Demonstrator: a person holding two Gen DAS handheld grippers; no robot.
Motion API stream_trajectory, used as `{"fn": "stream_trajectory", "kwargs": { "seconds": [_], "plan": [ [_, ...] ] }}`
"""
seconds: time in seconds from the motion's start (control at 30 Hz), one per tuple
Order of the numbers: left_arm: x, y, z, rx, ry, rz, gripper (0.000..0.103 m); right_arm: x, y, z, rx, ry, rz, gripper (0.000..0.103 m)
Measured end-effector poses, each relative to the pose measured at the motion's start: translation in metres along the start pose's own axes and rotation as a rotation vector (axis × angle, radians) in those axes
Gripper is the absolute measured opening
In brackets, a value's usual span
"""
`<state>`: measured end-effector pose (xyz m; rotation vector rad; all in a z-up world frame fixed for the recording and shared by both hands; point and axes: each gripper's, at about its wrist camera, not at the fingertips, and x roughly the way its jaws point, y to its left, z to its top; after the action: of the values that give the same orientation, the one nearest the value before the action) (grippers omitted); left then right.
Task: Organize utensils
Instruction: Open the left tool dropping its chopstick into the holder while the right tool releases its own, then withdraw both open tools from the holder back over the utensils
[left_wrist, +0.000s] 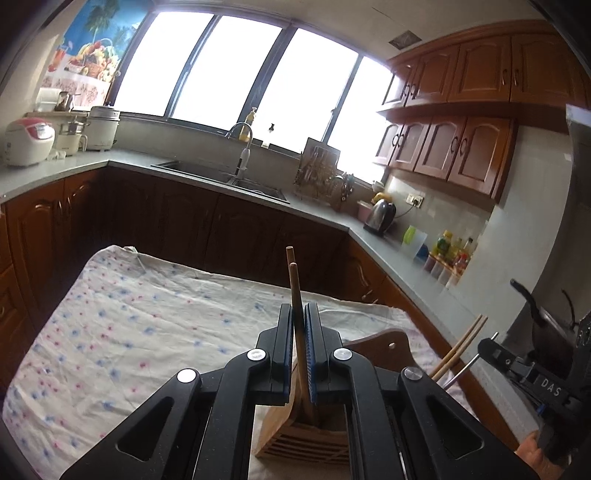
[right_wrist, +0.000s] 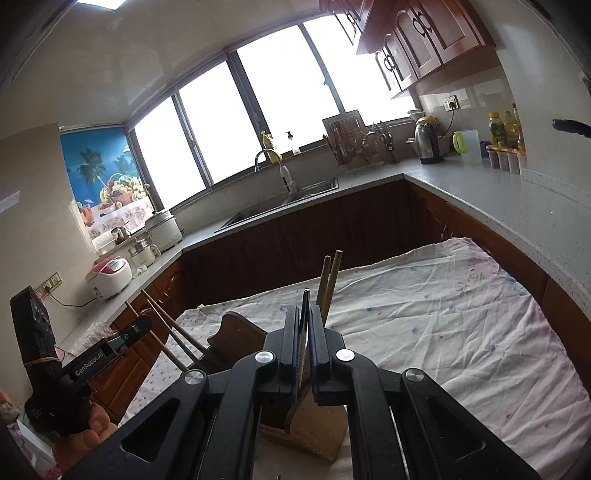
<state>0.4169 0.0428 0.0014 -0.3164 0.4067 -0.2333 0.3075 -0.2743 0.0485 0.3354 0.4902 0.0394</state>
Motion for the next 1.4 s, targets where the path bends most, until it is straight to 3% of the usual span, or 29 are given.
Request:
{"fn": "stream_trajectory", "kwargs": {
  "seconds": [0.33,0.4,0.47,0.53,0.6,0.67,0.73,0.8,0.83,0.9,0.97,1.4],
  "plan": [
    [-0.008,-0.001,0.007,0.002,0.024,-0.002,0.005,0.0,0.001,0.002,-0.001,0.008,-0.006,0.005],
    [-0.009,-0.002,0.007,0.002,0.036,-0.002,0.005,0.0,0.001,0.0,0.004,0.01,-0.002,0.01],
    [-0.008,-0.001,0.006,-0.004,0.054,-0.004,0.011,-0.002,0.0,0.0,0.007,0.006,-0.001,0.012],
    [-0.011,0.001,0.007,-0.014,0.06,0.0,0.022,-0.005,-0.002,0.0,0.014,0.002,0.002,0.019],
    [-0.015,0.003,0.008,-0.019,0.05,0.008,0.032,-0.009,-0.004,0.0,0.023,-0.008,0.008,0.044],
    [-0.021,0.005,0.008,-0.027,0.05,0.015,0.048,-0.016,-0.005,0.001,0.026,-0.023,0.002,0.054],
    [-0.029,0.006,0.008,-0.035,0.033,0.019,0.057,-0.021,-0.007,0.002,0.032,-0.03,0.001,0.056],
    [-0.035,0.007,0.007,-0.035,0.03,0.036,0.07,-0.027,-0.007,0.002,0.041,-0.037,0.012,0.074],
    [-0.04,0.008,0.006,-0.041,0.026,0.048,0.081,-0.031,-0.007,0.002,0.042,-0.045,0.013,0.078],
    [-0.049,0.01,0.003,-0.052,0.019,0.05,0.085,-0.038,-0.006,0.001,0.036,-0.068,0.014,0.092],
    [-0.057,0.011,0.0,-0.062,0.032,0.07,0.095,-0.046,-0.005,-0.001,0.031,-0.082,0.021,0.093],
    [-0.132,0.007,-0.024,-0.08,0.065,0.117,0.097,-0.095,-0.005,-0.036,0.03,-0.038,0.074,0.093]
  ]
}}
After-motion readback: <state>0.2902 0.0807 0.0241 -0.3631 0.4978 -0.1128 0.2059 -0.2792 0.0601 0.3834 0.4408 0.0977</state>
